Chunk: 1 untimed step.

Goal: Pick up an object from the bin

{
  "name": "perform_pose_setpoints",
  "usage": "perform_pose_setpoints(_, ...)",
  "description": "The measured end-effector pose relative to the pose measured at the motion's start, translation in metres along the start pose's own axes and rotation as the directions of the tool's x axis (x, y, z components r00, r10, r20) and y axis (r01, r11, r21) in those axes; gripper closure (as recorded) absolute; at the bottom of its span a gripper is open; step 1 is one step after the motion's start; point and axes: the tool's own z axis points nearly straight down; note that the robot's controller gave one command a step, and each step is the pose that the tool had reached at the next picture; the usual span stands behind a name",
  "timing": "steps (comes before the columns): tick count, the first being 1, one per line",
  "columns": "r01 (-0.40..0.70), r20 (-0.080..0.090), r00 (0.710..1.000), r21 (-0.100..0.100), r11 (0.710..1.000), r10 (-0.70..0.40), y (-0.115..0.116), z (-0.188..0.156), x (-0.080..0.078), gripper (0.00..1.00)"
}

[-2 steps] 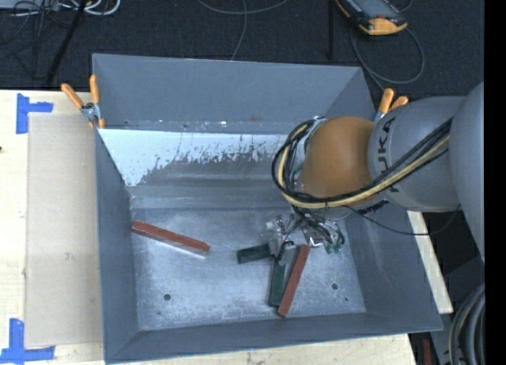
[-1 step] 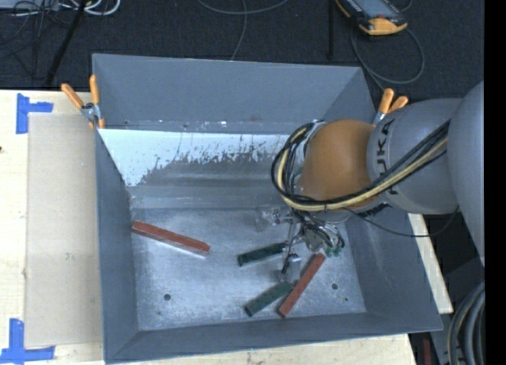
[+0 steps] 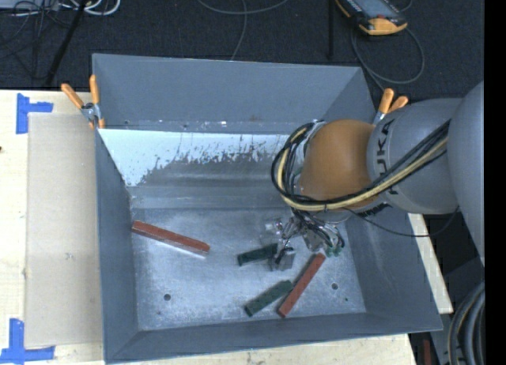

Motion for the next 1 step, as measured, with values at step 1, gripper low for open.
perform_pose_setpoints(1,-0.03,0.007,1.0,0.001,1.0,0.03,0.004,-0.1314,-0.0154,1.0)
